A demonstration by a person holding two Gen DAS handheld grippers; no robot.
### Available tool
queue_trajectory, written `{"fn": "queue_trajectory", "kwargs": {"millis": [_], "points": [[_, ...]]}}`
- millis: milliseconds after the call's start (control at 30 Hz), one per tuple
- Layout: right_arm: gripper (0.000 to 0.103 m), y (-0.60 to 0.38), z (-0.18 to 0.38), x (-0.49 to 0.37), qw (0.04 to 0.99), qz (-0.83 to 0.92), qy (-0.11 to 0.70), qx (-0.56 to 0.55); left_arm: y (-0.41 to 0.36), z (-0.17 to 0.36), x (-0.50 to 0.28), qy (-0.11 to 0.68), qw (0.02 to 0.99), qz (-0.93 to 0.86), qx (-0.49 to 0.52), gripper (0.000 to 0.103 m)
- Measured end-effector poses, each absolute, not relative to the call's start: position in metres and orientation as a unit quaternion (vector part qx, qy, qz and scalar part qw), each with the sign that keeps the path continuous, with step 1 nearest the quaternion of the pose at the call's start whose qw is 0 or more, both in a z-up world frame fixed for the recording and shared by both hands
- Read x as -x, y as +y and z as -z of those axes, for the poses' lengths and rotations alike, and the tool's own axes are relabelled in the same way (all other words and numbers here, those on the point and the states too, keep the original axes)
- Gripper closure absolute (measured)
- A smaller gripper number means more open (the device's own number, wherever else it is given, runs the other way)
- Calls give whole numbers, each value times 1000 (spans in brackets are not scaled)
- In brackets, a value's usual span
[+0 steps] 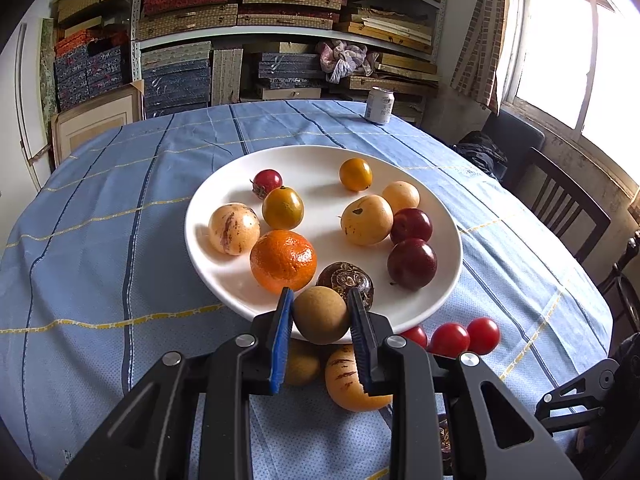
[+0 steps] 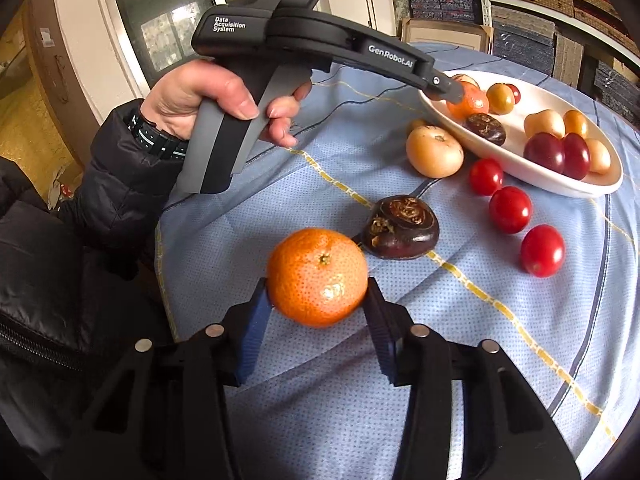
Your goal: Organize fruits
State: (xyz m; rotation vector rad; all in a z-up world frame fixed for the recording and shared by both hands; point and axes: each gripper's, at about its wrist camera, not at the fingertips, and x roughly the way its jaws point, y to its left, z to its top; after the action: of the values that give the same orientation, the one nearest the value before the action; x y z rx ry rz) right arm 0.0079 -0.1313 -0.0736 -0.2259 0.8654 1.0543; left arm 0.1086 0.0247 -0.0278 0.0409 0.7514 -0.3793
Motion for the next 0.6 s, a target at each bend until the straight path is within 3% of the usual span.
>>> {"fn": "queue_trajectory", "kwargs": {"millis": [600], "points": [[57,-155,38,-9,814,-449,361,71,28,21,-103,353,921,163,-21,75]]}}
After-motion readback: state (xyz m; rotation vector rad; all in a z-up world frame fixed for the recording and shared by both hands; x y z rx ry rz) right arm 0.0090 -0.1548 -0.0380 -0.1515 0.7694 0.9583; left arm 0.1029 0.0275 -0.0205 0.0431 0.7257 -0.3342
